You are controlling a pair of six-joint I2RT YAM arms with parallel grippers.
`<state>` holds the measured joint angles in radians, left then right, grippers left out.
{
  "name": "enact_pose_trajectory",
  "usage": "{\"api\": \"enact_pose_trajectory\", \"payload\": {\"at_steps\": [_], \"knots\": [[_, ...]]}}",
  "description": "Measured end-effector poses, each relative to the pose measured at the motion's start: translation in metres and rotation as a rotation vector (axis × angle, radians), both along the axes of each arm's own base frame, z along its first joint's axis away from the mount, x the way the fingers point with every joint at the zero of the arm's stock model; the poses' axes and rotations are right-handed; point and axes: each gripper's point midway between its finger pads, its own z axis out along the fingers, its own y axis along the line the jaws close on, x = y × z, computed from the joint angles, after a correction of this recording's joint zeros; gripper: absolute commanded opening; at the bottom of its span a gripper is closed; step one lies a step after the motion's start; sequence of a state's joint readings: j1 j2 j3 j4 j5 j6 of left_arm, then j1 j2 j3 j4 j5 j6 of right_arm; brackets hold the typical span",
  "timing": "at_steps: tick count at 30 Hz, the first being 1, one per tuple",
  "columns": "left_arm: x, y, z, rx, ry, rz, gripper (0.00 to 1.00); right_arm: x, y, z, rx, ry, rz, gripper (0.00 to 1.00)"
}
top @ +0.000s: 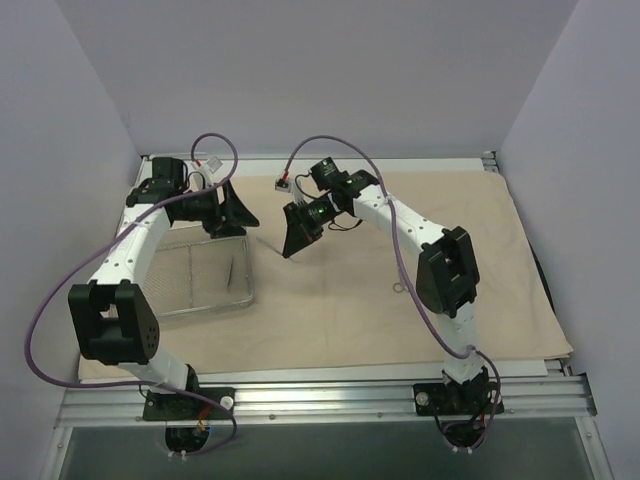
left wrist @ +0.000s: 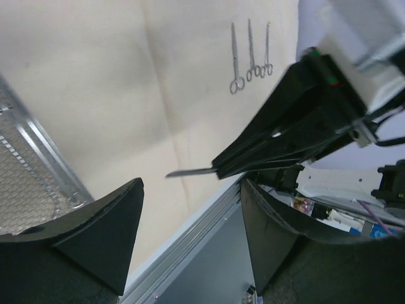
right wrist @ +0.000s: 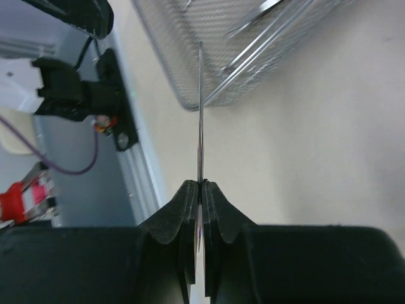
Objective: Open and lay out the surgical kit
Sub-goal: Place the medical item in the surgical kit.
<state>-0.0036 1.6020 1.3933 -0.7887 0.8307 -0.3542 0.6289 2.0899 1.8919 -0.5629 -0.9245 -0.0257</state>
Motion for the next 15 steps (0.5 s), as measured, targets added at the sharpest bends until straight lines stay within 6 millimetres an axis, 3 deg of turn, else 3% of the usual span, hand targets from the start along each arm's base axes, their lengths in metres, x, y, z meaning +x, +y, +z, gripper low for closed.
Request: {"api": "enact_pose_trajectory", "payload": {"at_steps": [7,10,15], "knots": [[-0.025,-0.035,0.023,-0.068,-0.108,-0.148,0.71,-0.044,-0.009,0.006,0.095,0.209,0.079,0.0],[-0.035,-0.043,0.033,-0.066,-0.172,-0.202,0.72,-0.06,-0.019,0.022,0.133,0.25,0.08,0.0],[-0.061,-0.058,0.042,-0.076,-0.229,-0.289,0.72,-0.085,-0.033,0.065,0.236,0.262,0.09,0.0]]}}
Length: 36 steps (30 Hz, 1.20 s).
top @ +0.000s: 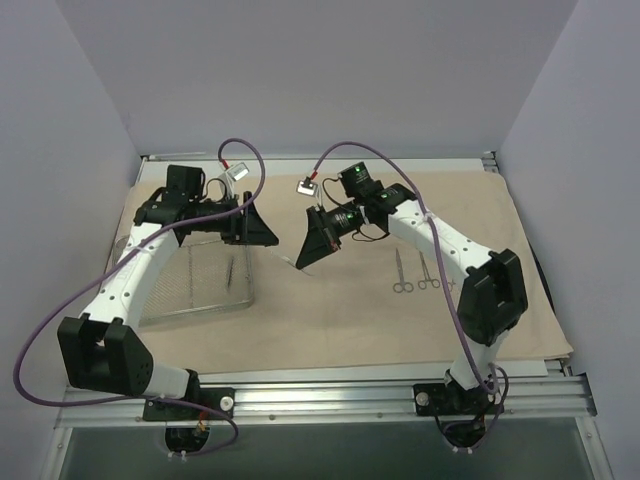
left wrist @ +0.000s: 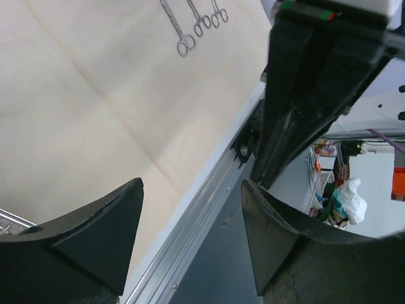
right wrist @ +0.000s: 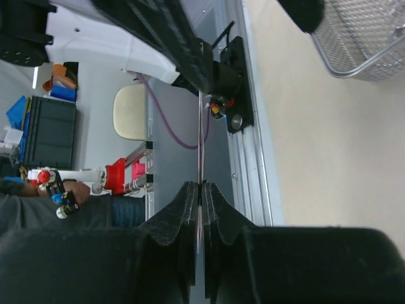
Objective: Open and lay out the surgical kit
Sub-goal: Place the medical item in the surgical kit.
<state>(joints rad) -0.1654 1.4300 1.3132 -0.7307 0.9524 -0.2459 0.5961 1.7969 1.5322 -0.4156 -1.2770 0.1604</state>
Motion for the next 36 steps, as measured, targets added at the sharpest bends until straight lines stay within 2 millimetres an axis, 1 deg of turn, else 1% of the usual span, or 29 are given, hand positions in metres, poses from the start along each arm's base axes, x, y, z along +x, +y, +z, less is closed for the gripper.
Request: {"api": "enact_pose_trajectory", "payload": {"at_steps": [3,5,11,16,20,27,28,30,31,34,36], "knots": [[-0.011,-0.007,0.002,-0.01,-0.006,-0.037,0.69,-0.01,-0.003,0.021,0.05,0.004,0.003,0.0],[-0.017,-0.013,0.006,-0.03,-0.006,-0.068,0.68,-0.014,-0.005,0.026,0.061,0.012,-0.002,0.0],[-0.031,-0.019,0.016,-0.069,-0.01,-0.111,0.68,-0.019,-0.006,0.021,0.059,0.057,-0.001,0.0],[-0.04,-0.025,0.018,-0.093,0.01,-0.141,0.66,-0.018,-0.008,0.019,0.059,0.047,-0.001,0.0],[-0.044,-0.03,0.019,-0.11,0.025,-0.155,0.65,-0.02,-0.013,0.014,0.04,0.032,0.002,0.0],[-0.044,-0.033,0.017,-0.134,0.049,-0.154,0.52,-0.018,-0.015,0.014,0.038,0.005,0.006,0.0],[-0.044,-0.034,0.017,-0.138,0.047,-0.154,0.48,-0.018,-0.015,0.014,0.038,0.002,0.004,0.0],[-0.045,-0.035,0.017,-0.146,0.052,-0.156,0.43,-0.017,-0.015,0.014,0.038,-0.001,0.005,0.0],[-0.045,-0.035,0.018,-0.15,0.053,-0.155,0.39,-0.018,-0.015,0.014,0.038,-0.002,0.005,0.0],[-0.044,-0.036,0.019,-0.162,0.05,-0.157,0.34,-0.017,-0.015,0.014,0.038,-0.002,0.005,0.0],[-0.045,-0.037,0.02,-0.17,0.055,-0.156,0.26,-0.017,-0.015,0.014,0.038,-0.002,0.005,0.0]]}}
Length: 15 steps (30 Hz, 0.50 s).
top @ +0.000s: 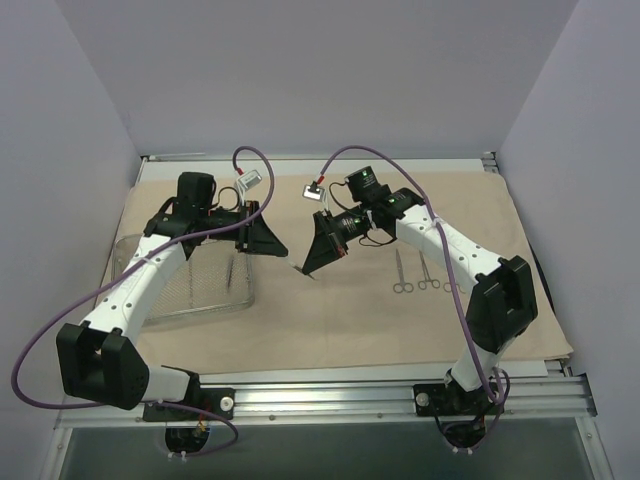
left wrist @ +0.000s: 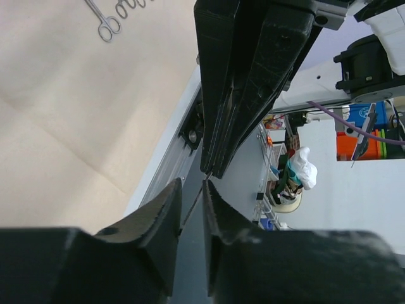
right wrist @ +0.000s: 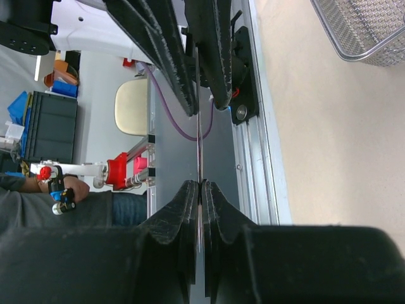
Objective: Open and lay out the surgical kit
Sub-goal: Place the medical item in the surgical kit.
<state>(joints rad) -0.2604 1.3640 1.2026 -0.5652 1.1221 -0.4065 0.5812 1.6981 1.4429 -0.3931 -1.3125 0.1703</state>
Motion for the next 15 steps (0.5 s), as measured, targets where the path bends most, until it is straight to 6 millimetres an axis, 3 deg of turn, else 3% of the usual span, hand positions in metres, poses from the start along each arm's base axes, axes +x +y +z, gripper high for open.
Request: {"api": "enact_pose_trajectory", "payload": {"at_steps": [1,2,5,10,11,14,15], "knots": [[0.0,0.0,0.0,-0.003,0.001,0.0,0.23,0.0,0.0,0.0,0.0,0.0,0.0,0.0],[0.001,-0.001,0.0,-0.005,-0.001,0.002,0.13,0.0,0.0,0.0,0.0,0.0,-0.001,0.0],[0.001,-0.002,0.002,-0.022,0.005,-0.003,0.02,0.004,-0.001,-0.002,-0.014,-0.002,-0.016,0.0],[0.004,-0.003,0.004,-0.028,-0.01,0.007,0.02,0.011,-0.001,-0.005,-0.034,0.002,-0.043,0.0],[0.006,-0.002,0.004,-0.026,-0.014,0.012,0.02,0.013,-0.001,-0.006,-0.041,0.002,-0.05,0.03],[0.011,-0.002,0.002,-0.014,-0.027,0.035,0.02,0.022,-0.002,-0.008,-0.078,0.008,-0.102,0.31],[0.013,-0.002,0.002,-0.007,-0.035,0.044,0.02,0.028,-0.002,-0.009,-0.097,0.01,-0.131,0.34]]}}
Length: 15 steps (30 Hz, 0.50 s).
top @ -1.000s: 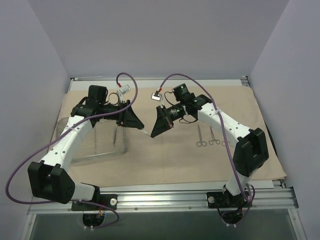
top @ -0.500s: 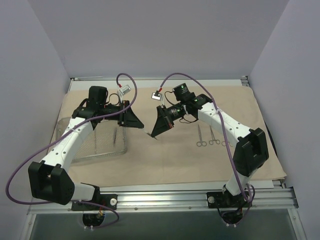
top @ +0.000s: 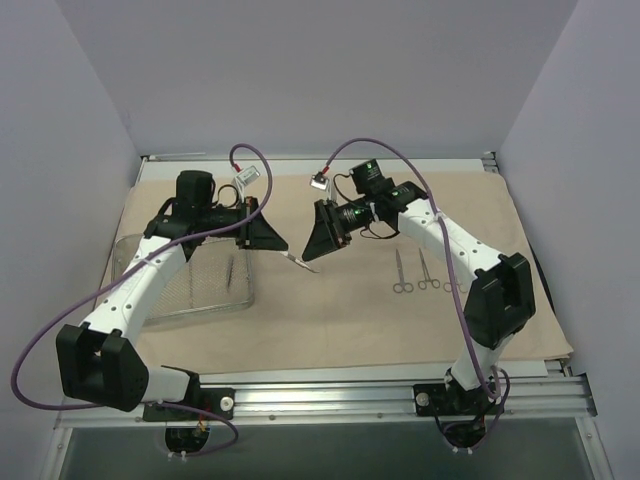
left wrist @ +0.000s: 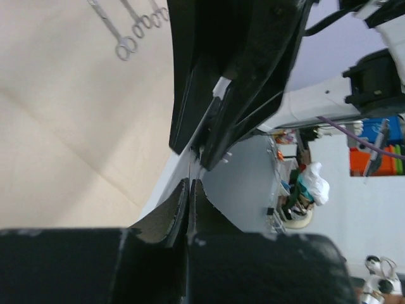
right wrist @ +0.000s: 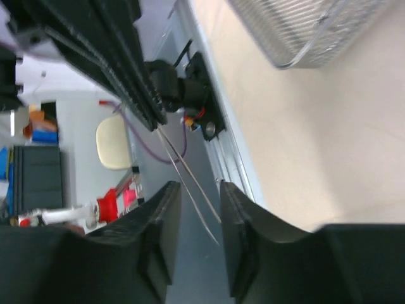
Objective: Open and lay out the surgical kit
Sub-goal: Place the medical item in the surgical kit.
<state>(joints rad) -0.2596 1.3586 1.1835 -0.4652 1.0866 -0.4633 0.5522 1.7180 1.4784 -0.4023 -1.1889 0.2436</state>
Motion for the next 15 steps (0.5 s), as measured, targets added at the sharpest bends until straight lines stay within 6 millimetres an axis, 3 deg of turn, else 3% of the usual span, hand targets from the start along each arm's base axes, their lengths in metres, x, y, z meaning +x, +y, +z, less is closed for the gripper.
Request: {"api": "enact_pose_trajectory", "payload": {"at_steps": [4,5,10,15], "knots": [[0.014,0.007,-0.007,0.085,-0.048,0.097,0.02,0.039,-0.004,-0.001,-0.086,0.038,-0.178,0.46],[0.019,0.009,-0.007,0.11,-0.073,0.128,0.02,0.051,-0.006,-0.001,-0.107,0.054,-0.232,0.56],[0.047,0.024,0.012,0.216,-0.241,0.264,0.02,0.103,-0.013,0.016,-0.191,0.113,-0.47,0.62],[0.072,0.037,0.034,0.325,-0.416,0.381,0.02,0.126,-0.007,0.033,-0.204,0.266,-0.643,0.63]]}}
